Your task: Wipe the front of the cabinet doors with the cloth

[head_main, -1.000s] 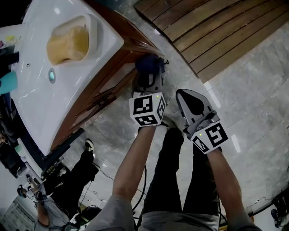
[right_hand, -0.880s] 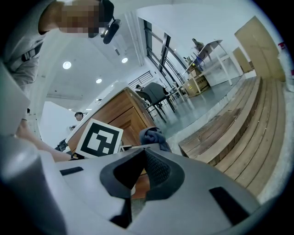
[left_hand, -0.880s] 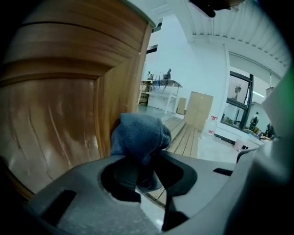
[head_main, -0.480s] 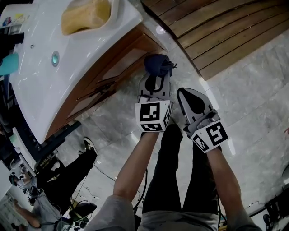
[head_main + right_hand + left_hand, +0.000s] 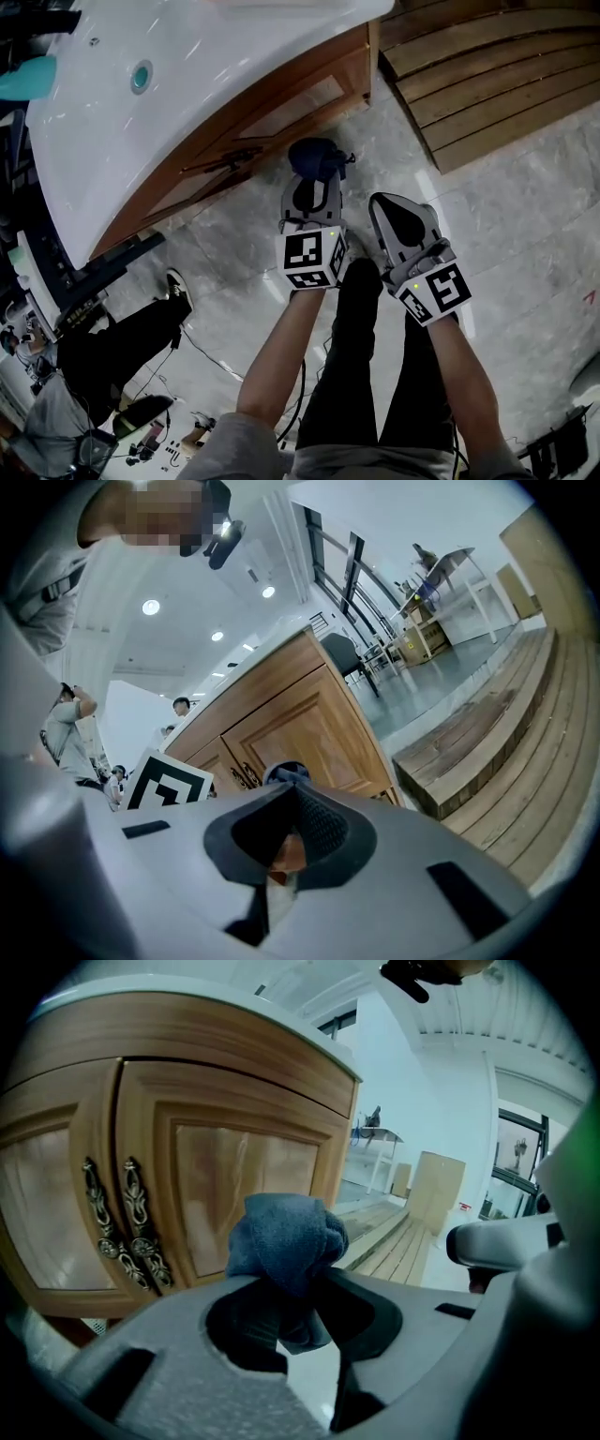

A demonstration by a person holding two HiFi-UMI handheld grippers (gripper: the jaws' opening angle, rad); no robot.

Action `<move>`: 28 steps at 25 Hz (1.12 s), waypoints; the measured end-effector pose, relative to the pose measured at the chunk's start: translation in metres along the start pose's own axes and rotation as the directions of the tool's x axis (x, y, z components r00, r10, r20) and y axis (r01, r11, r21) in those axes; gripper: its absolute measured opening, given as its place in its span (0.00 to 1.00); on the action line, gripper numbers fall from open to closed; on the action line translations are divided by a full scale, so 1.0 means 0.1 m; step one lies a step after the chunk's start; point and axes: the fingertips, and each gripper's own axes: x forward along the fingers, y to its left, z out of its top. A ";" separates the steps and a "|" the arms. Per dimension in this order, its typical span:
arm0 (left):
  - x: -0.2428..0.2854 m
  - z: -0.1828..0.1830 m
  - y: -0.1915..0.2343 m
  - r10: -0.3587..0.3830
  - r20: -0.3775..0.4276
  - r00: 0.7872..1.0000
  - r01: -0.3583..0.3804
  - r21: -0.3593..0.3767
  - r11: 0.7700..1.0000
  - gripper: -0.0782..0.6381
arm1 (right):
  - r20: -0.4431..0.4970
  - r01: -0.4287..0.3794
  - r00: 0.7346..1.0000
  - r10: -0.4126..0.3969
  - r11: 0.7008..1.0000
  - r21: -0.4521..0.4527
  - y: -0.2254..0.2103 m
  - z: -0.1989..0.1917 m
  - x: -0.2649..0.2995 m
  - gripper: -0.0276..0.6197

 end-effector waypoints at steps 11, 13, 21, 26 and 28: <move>-0.16 -0.26 0.72 0.138 -0.031 0.990 -0.140 -0.048 0.989 0.24 | -0.017 -0.030 0.999 0.029 0.999 -0.020 0.23 -0.10 0.24 0.06; -0.14 -0.30 0.81 0.148 -0.038 0.988 -0.150 -0.056 0.987 0.24 | -0.020 -0.023 1.000 0.023 1.000 -0.017 0.23 -0.13 0.26 0.06; 0.00 -0.43 1.04 0.146 -0.072 0.987 -0.152 -0.077 0.985 0.24 | -0.023 -0.002 1.000 0.002 1.000 -0.016 0.24 -0.21 0.40 0.06; 0.10 -0.44 1.21 0.165 -0.062 0.984 -0.169 -0.070 0.983 0.24 | -0.015 0.001 1.000 -0.001 1.000 -0.017 0.24 -0.24 0.46 0.06; 0.13 -0.42 1.27 0.166 -0.061 0.984 -0.170 -0.067 0.983 0.24 | -0.011 0.006 1.000 -0.006 1.000 -0.017 0.24 -0.25 0.47 0.06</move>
